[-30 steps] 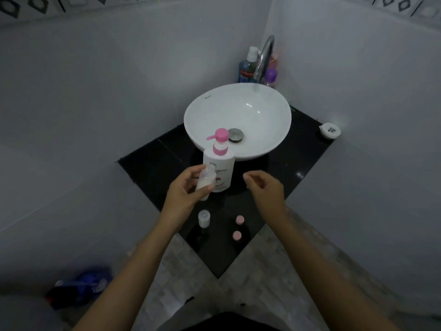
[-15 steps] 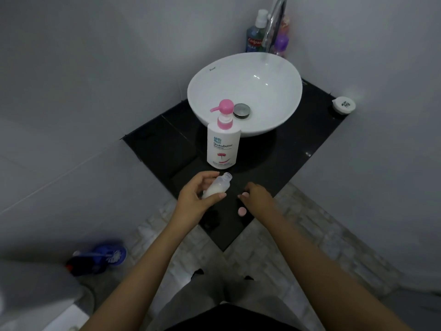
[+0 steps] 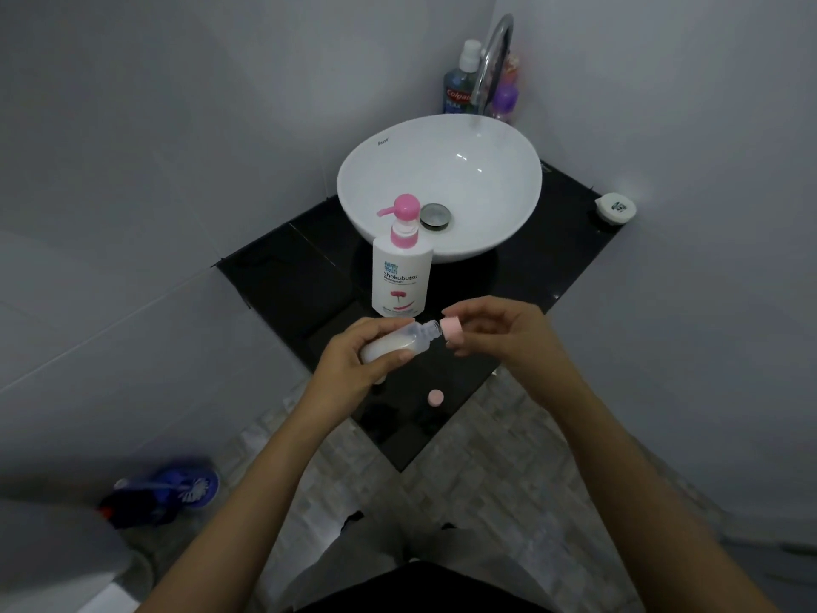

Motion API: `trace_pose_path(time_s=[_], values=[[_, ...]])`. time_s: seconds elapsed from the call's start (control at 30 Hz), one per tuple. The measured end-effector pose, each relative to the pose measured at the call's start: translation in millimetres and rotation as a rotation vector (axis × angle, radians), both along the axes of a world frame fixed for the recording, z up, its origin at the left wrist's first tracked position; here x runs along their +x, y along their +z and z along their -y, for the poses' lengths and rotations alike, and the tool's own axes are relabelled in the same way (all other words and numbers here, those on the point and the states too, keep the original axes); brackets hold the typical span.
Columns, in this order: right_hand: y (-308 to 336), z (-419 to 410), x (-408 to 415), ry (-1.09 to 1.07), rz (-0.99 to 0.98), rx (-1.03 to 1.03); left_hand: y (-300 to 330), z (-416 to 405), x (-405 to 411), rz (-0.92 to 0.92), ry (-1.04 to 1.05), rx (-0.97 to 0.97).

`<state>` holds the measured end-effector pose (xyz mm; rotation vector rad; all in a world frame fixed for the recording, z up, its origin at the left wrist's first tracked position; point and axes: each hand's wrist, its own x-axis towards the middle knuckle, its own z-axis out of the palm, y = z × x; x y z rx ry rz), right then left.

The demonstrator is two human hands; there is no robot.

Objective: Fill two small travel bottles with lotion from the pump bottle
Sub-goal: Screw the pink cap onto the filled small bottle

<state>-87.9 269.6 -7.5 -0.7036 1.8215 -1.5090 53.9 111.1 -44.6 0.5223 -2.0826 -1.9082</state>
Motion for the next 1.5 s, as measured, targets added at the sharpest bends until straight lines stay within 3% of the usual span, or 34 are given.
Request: trace_pose_path(time_s=[0.33,0.5,0.67,0.87,1.0,1.17,1.3,1.5], values=[[12.8,-5.0,4.0,0.086,-0.368,0.061,6.1,-11.4,-5.1,-0.017,-0.045,0.077],[14.1,-4.4,3.1,0.014,-0.224,0.215,11.0,-16.0,-7.9,-0.046,-0.074,0.081],[25.0,-15.1,-6.2,0.218,-0.245,0.21,13.5,-15.8,-10.0,-0.05,-0.056,0.089],[24.2,-5.3,2.7,0.019,-0.264,0.314,14.6,-18.0,-13.8,-0.047,-0.05,0.067],[28.6,-13.0,-0.2,0.163,-0.245,0.228,17.4,-17.1,-15.2,-0.055,-0.039,0.095],[24.0,-7.2,2.3,0.047,-0.276,0.334,21.2,-19.2,-18.3,-0.058,-0.044,0.101],[26.1,-13.3,-1.4,0.148,-0.269,0.218,22.6,-18.6,-19.1,-0.058,-0.03,0.125],[23.8,-9.2,-0.4,0.009,-0.249,0.247,23.5,-20.4,-21.6,-0.047,-0.036,0.132]])
